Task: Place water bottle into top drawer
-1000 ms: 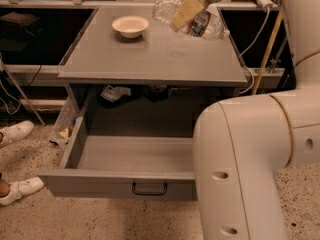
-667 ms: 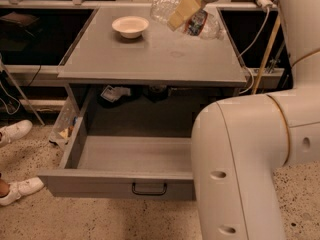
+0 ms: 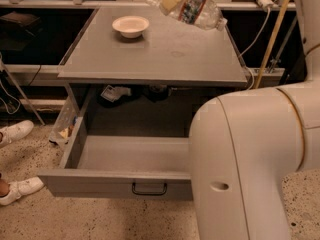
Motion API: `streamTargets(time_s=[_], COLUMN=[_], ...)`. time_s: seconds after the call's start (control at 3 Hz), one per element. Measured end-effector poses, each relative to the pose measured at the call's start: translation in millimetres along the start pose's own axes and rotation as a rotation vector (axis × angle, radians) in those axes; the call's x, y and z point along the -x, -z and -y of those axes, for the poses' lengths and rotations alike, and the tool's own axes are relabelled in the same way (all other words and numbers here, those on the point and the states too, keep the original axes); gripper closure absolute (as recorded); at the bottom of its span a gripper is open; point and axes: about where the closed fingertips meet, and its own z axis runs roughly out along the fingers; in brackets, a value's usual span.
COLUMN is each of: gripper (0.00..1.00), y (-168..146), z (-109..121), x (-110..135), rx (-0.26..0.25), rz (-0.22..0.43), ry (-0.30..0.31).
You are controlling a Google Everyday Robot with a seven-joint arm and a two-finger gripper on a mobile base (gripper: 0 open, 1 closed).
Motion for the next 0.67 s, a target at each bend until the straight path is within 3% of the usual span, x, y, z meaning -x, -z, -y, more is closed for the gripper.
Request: streamTargets(time_s=[0.67], gripper=[1.0], y=[-4.1], z=[11.5], x=[13.9], rx=[-0.029], rz=[0.058], ry=[-0.051])
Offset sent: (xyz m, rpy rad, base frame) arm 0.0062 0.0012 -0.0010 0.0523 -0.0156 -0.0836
